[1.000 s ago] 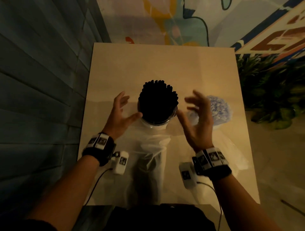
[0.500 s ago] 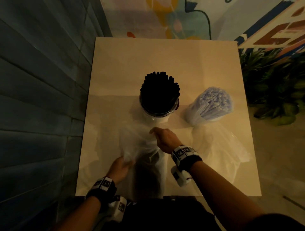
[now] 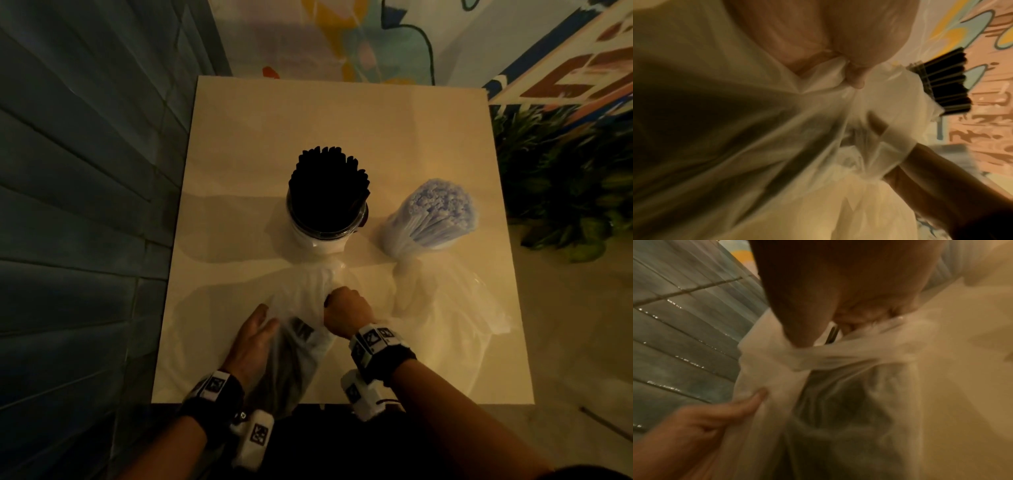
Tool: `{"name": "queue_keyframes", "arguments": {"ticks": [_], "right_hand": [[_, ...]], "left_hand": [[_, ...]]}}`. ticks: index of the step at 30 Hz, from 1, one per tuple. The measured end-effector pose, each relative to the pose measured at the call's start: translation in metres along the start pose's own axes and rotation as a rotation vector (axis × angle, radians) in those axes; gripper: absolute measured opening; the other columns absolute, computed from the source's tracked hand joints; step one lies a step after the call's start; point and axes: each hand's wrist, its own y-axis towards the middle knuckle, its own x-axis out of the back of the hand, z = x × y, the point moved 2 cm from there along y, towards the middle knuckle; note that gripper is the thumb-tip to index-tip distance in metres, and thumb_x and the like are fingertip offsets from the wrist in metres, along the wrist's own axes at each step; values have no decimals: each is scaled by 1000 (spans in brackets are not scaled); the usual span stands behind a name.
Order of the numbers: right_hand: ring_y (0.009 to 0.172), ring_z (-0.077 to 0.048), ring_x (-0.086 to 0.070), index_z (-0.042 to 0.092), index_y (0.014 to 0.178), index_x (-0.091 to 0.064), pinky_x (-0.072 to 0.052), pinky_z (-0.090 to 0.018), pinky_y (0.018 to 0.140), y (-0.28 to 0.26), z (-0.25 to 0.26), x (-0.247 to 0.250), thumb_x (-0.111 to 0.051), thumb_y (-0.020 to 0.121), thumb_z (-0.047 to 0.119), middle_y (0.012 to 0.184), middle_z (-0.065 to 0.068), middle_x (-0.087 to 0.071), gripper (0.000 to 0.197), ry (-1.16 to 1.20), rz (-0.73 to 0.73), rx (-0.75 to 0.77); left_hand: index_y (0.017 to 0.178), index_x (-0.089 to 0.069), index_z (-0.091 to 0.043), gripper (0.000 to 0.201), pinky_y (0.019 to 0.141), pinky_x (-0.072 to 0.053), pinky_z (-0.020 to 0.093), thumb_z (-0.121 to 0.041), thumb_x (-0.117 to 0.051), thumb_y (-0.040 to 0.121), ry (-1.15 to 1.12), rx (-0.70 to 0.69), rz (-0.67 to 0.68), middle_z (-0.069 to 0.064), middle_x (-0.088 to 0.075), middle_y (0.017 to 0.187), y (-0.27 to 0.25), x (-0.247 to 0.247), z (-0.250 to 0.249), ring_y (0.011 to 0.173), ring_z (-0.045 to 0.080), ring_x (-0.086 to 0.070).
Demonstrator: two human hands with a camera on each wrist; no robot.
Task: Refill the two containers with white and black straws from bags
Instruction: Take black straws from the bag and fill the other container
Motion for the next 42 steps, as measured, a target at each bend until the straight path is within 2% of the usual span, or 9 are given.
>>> {"name": "queue_keyframes", "arguments": {"ticks": [4, 9, 13, 16, 20, 25, 30, 36, 42], "right_hand": [[111, -30, -61, 11, 122, -51, -50, -39, 96, 1, -5, -8, -63, 90, 21, 121, -10, -60, 36, -86, -26, -37], [111, -40, -60, -2, 120, -56, -44, -36, 88, 7, -13, -14, -42, 105, 24, 122, -23, -62, 33, 233, -39, -119], [86, -34, -60, -5, 96, -64, -41, -37, 72, 3, -6, -5, -48, 102, 20, 92, -24, -64, 30, 415, -80, -48], [69, -21, -57, -2, 80, -66, -49, -42, 67, -4, -1, 8, -57, 96, 19, 76, -17, -67, 28, 593, -196, 66], [70, -15, -60, 12, 80, -67, -52, -32, 71, -6, -4, 19, -59, 95, 14, 74, -4, -65, 17, 876, -353, 77], [77, -17, -71, 11, 103, -71, -59, -31, 71, -5, -13, 4, -70, 91, 29, 90, -4, -75, 22, 998, -231, 4], [57, -17, -55, 2, 73, -58, -34, -14, 43, -14, -3, -6, -61, 93, 20, 64, -9, -60, 26, 655, -175, 44], [50, -7, -46, 15, 57, -49, -36, -16, 50, -8, 5, -7, -64, 88, 16, 57, 3, -53, 35, 662, -226, 141], [56, -9, -56, -1, 70, -64, -48, -25, 58, -5, -6, 20, -68, 90, 21, 64, -9, -65, 30, 767, -356, 139]], "left_hand": [[149, -31, -11, 52, 98, -29, 19, -11, -49, 101, 25, -53, 29, -4, -43, 136, -8, -8, -1, 121, 4, -35], [120, -47, -26, 29, 84, -37, 3, -5, -48, 100, 98, -125, 89, -20, -52, 114, -12, -11, -3, 102, -8, -51], [114, -51, -21, 30, 79, -48, 14, -16, -69, 90, 163, -184, 163, -10, -64, 103, -6, -10, 4, 103, 4, -63], [131, -44, -24, 65, 81, -37, -3, -17, -81, 79, 251, -190, 222, -23, -55, 117, 0, -11, 6, 101, -26, -50], [121, -64, -29, 49, 104, -47, 41, -32, -83, 76, 288, -77, 336, -9, -70, 118, 11, -3, 18, 114, 8, -63], [111, -68, -26, 26, 91, -47, 30, -19, -73, 87, 257, -117, 272, -16, -72, 108, 14, -6, 14, 105, 2, -65], [110, -67, -31, 30, 97, -51, 40, -31, -75, 80, 229, -113, 231, -9, -73, 109, 9, -13, 19, 107, 10, -66], [112, -67, -30, 33, 94, -52, 38, -26, -78, 81, 219, -104, 256, -9, -73, 107, 11, -17, 20, 104, 9, -67], [107, -66, -31, 27, 86, -52, 31, -26, -76, 82, 298, -144, 213, -11, -73, 100, 18, 0, 18, 95, 3, -67]]}}
